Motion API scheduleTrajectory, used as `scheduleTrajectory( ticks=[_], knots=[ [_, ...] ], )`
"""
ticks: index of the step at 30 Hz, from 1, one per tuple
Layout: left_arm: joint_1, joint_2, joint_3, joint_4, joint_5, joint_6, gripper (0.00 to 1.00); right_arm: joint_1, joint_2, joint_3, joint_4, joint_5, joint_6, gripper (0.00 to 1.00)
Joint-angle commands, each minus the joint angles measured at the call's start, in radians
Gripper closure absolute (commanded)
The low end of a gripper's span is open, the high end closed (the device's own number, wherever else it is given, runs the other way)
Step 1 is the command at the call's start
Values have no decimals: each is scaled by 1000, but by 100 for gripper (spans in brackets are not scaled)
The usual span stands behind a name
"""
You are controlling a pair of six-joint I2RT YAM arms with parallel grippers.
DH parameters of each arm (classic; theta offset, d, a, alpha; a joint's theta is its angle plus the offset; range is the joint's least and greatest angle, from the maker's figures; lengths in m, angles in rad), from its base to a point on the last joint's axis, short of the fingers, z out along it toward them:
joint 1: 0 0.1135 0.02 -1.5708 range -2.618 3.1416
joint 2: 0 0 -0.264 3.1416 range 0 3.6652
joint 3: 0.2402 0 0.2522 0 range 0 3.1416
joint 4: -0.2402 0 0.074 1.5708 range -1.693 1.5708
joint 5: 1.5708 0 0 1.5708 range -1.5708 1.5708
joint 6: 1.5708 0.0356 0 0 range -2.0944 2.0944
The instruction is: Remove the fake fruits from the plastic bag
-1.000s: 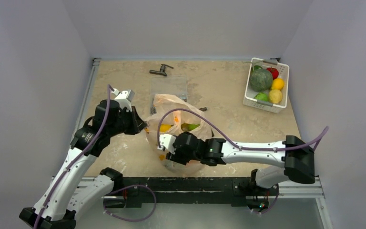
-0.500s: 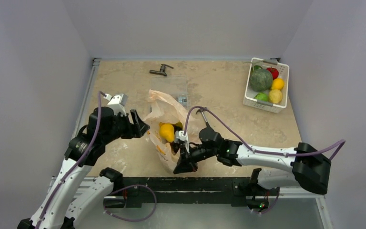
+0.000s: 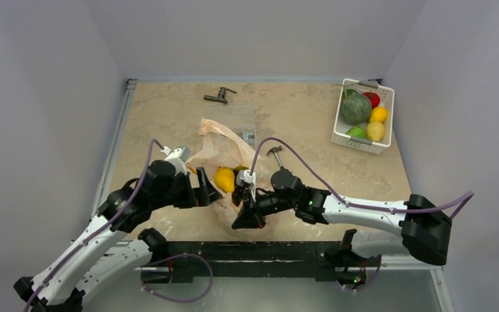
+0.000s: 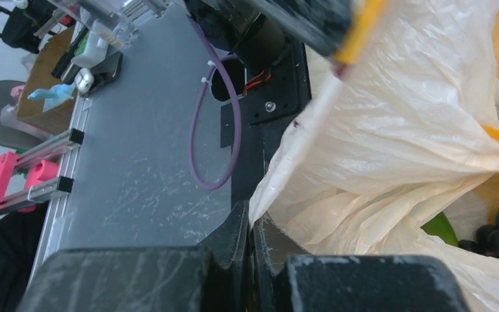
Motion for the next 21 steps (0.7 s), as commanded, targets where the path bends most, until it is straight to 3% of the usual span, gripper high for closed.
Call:
scheduleTrajectory(
  ticks=[1,2,3,5,7,9,11,17,21],
  knots=[
    [-91,132,9,69,-128,-55,0,65,30,72,-70,85,-35,100],
    [-99,148,16,51,-168,-36,2,80,38,84,-77,97,-40,100],
    [-102,161,24,23,-202,-17,12,114,42,89,-96,117,-50,100],
    [-103,164,19,-11,-241,19,46,149,43,86,-125,165,-56,100],
    [-103,147,-3,-5,-233,34,75,153,35,62,-138,206,-35,100],
    [-103,129,-28,24,-200,56,96,152,13,22,-140,274,9,100],
    [-103,120,-54,50,-178,82,100,153,-19,-27,-129,308,53,98],
    [-103,142,-99,94,-93,112,100,153,-113,-89,-179,251,174,44],
    [-102,148,-99,81,-88,140,100,153,-158,-51,-332,278,153,31]
  ],
)
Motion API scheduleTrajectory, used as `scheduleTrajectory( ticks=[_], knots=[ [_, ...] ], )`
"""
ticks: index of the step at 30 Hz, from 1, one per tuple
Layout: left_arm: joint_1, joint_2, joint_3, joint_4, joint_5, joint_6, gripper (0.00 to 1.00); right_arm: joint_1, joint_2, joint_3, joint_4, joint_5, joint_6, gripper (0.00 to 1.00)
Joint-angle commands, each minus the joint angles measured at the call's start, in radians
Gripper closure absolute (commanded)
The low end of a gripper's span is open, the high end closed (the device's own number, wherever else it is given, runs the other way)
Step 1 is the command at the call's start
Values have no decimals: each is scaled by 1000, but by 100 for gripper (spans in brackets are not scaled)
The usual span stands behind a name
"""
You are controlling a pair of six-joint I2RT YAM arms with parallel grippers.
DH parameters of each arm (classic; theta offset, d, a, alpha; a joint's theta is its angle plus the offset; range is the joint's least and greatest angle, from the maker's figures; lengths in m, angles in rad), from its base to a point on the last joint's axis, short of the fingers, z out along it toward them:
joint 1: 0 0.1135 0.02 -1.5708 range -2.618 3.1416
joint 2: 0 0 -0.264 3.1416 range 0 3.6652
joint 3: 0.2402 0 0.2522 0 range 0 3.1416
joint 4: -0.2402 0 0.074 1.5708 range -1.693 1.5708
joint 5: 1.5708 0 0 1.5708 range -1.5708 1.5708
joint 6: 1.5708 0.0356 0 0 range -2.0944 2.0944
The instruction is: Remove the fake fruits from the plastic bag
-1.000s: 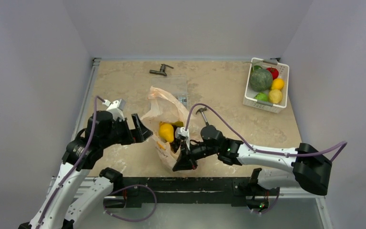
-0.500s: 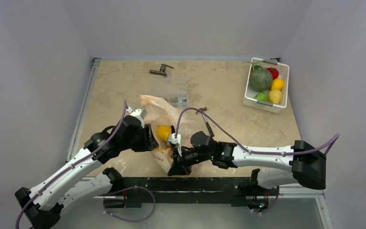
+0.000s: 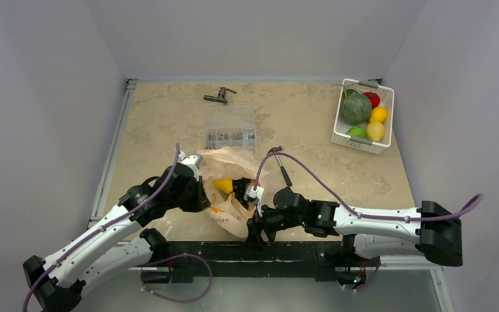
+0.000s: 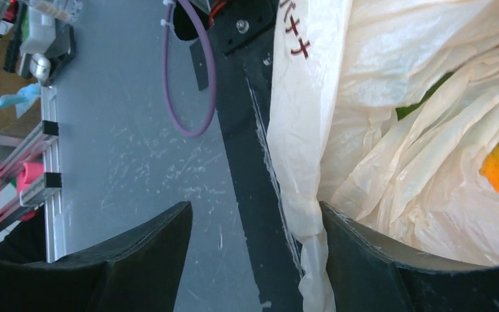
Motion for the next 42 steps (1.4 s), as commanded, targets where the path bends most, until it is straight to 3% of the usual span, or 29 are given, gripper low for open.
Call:
scheduleTrajectory(
  ticks=[1,4,8,11,16,20,23,27,35,39,42],
  knots=[
    [-2,-3,-4,46,46,51,100,4,-60,66,-186,31,17,30],
    [-1,-2,-44,100,74,46,100,4,-104,155,-218,99,6,28],
    [-1,28,-80,153,109,25,100,-1,-83,147,-23,254,138,54],
    [-1,58,-83,144,106,46,100,-1,17,169,14,347,176,69],
    [-2,92,-86,120,105,46,100,-1,115,118,-90,492,194,81],
    [-2,98,-158,190,111,15,100,3,79,44,-255,601,221,91],
    [-2,135,-213,270,153,-9,100,5,-30,-69,-259,568,293,91],
    [-1,198,-262,350,161,-23,100,4,-114,-217,-94,506,416,91],
    [-2,221,-266,304,50,-42,100,-18,156,-160,136,534,432,90],
    [-3,217,-288,334,44,-69,100,-24,305,-56,65,532,364,93],
    [-3,228,-298,354,49,-86,100,-24,282,-24,-4,555,323,92]
  ],
)
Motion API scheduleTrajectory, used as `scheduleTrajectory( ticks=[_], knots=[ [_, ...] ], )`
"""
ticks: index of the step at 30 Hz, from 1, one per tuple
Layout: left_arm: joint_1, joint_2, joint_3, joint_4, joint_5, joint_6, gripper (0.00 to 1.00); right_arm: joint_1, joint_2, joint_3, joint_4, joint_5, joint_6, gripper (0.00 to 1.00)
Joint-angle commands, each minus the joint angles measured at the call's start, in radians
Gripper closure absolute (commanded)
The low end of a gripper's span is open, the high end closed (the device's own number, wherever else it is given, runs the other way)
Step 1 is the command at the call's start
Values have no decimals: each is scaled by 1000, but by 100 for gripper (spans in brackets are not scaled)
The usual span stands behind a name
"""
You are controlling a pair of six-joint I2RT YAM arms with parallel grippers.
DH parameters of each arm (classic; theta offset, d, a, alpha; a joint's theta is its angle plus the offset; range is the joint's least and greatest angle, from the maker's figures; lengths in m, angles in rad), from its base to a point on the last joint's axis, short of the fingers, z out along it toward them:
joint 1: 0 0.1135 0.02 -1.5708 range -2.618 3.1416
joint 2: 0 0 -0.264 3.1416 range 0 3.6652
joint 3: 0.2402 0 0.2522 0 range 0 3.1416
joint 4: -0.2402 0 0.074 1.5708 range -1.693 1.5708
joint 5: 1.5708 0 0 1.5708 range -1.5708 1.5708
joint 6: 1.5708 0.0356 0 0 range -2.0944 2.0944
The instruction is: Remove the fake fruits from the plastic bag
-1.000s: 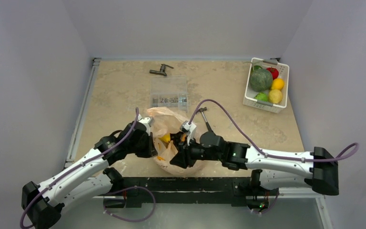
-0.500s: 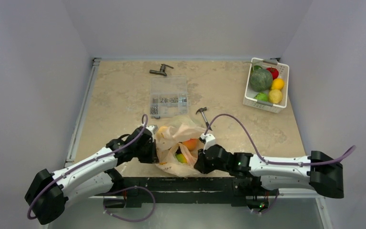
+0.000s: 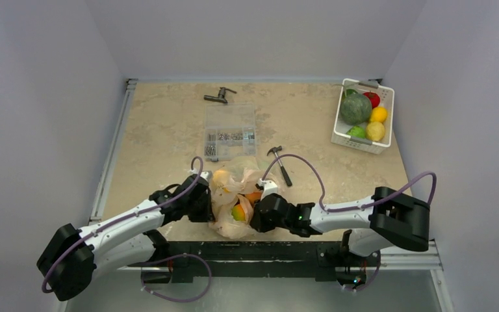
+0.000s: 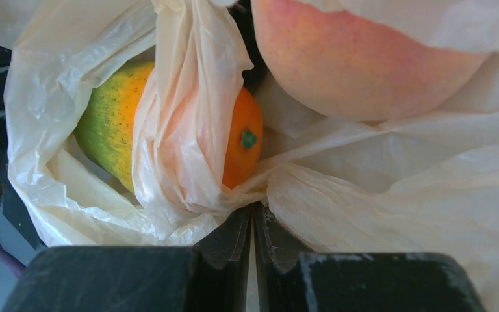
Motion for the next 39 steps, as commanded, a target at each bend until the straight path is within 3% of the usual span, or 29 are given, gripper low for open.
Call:
scheduleTrajectory(
  ticks=[1,5,11,14,18,21,29,35,39],
  knots=[
    [-3,-4,-20,46,-6,-44,100,-6,-33,62,-130,71,-85,90],
    [-2,-81,-27,50,10,-49,100,-3,-195,93,-230,57,-140,70],
    [-3,-219,71,-101,3,-22,100,-5,-338,127,-257,-33,-202,47],
    [-3,-258,84,-127,-9,-17,100,-14,-316,165,-251,-43,-200,38],
    [-2,-249,106,-133,28,-10,100,-135,-246,156,-184,-95,-153,41],
    [-2,-232,102,-122,30,-6,100,-137,-202,157,-101,-103,-230,26],
    [-3,-234,41,-81,69,-39,100,-139,-139,173,41,-146,-239,8],
    [-2,-302,13,-73,88,-60,100,-137,22,245,107,-148,-272,4],
    [-3,-291,12,-80,102,-75,100,-114,102,319,57,-90,-343,13]
  ],
)
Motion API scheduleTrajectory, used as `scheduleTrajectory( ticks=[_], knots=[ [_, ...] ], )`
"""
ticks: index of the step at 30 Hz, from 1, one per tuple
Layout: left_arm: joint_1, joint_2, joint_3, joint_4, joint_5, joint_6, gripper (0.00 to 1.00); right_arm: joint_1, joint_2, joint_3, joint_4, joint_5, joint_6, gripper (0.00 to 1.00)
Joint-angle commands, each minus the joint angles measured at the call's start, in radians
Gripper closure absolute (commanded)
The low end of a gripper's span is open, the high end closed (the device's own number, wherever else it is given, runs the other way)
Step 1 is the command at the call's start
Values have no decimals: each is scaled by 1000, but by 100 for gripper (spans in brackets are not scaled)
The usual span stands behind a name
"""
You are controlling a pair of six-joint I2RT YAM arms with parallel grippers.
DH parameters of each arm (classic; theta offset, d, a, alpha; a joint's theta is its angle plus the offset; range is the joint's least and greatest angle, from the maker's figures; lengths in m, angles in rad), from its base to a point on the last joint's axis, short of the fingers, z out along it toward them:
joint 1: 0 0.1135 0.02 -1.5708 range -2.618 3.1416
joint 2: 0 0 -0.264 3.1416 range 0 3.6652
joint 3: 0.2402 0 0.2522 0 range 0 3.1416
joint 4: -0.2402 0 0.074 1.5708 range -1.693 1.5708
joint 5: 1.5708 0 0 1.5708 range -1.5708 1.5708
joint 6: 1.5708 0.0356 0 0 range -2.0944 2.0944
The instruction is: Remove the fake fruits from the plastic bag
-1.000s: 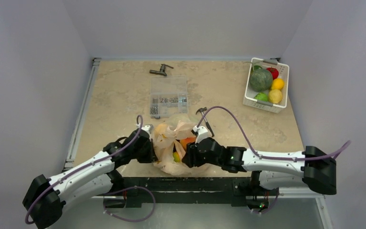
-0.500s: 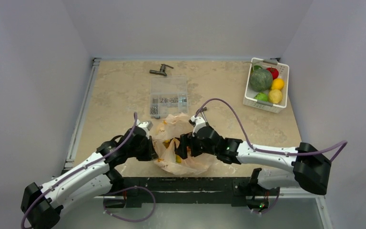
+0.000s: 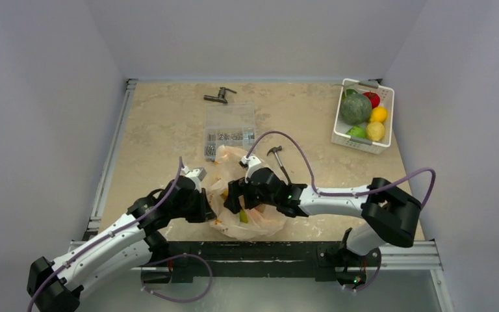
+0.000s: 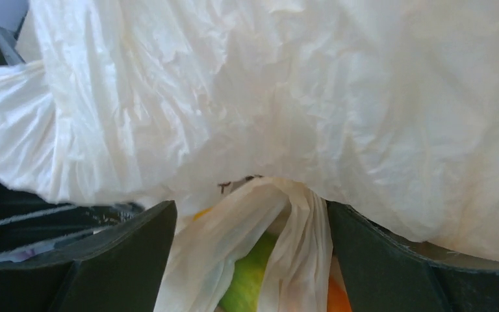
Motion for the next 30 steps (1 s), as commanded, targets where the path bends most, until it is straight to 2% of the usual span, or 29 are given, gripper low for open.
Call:
scheduleTrajectory(
  ticks=[1,4,5,7,10,13,15,17,20,26,30],
  knots=[
    [-4,-3,-16,37,34,-33,100,34,48,103,17,46,-97,22],
    [-3,-13,-31,41,6,-46,100,83,24,132,-40,91,-135,59],
    [-4,-16,-29,32,-3,-49,100,98,4,142,-75,106,-139,68],
    [-3,-25,-30,27,-7,-56,100,131,-46,144,-128,107,-145,79],
    [-3,-38,-35,31,-39,-61,100,154,-128,108,-125,1,-131,87],
    [-2,-31,8,-14,-82,-82,100,157,-142,50,-65,-139,-81,90],
    [-2,-38,31,-22,-100,-101,100,160,-126,-13,52,-210,-35,88],
    [-2,-58,34,-1,-99,-124,100,162,-85,-66,171,-243,4,86],
    [-2,-78,42,-10,-92,-151,98,162,-9,-85,265,-235,22,84],
    [-2,-190,-24,-51,-23,-180,49,162,35,-78,319,-214,28,77],
    [-3,-293,-89,-29,30,-201,31,162,18,-80,312,-195,17,71]
  ],
)
